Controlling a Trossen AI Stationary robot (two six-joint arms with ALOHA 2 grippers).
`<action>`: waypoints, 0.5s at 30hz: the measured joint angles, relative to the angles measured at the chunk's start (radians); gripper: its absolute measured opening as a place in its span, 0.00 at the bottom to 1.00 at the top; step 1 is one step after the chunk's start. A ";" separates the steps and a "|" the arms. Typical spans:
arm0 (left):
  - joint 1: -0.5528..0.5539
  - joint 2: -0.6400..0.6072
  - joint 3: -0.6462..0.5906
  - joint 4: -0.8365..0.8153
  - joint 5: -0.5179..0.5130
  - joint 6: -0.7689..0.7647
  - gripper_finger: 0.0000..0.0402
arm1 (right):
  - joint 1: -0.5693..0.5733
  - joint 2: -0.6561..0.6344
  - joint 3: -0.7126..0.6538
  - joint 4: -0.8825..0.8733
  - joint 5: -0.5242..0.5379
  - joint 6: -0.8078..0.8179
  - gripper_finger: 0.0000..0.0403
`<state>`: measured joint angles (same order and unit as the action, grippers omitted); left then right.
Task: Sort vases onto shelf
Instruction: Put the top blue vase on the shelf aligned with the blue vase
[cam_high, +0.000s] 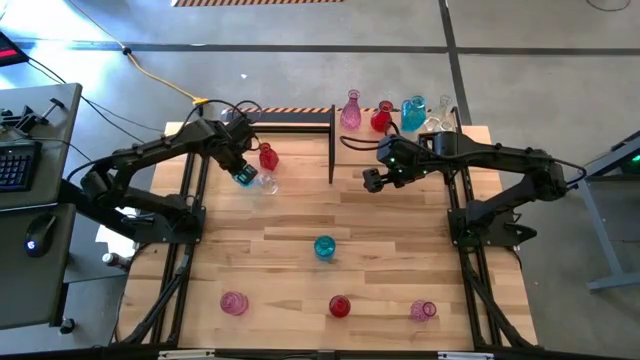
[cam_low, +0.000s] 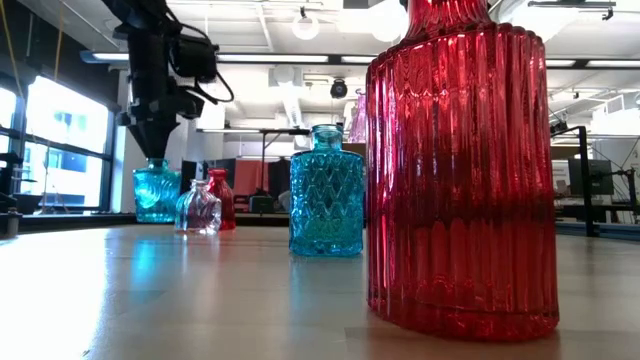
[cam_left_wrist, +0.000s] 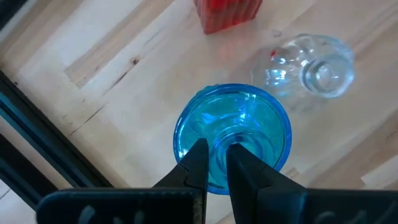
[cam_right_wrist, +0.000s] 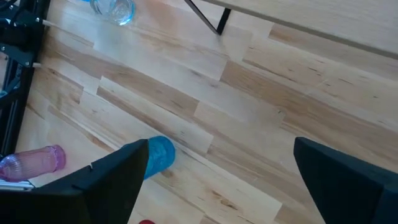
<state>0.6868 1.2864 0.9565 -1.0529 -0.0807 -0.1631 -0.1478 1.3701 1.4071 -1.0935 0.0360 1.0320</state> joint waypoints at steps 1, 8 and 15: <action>0.000 -0.012 0.000 -0.004 0.004 0.000 0.06 | 0.000 0.000 0.000 0.000 0.000 0.003 0.95; 0.000 -0.089 0.000 -0.040 0.046 -0.017 0.06 | 0.000 0.000 0.000 0.000 0.004 -0.004 0.95; 0.000 -0.168 0.001 -0.052 0.054 -0.046 0.06 | -0.003 0.000 0.000 0.008 0.074 -0.004 0.95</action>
<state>0.6869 1.1185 0.9573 -1.1049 -0.0272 -0.2091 -0.1505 1.3701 1.4071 -1.0851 0.1099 1.0275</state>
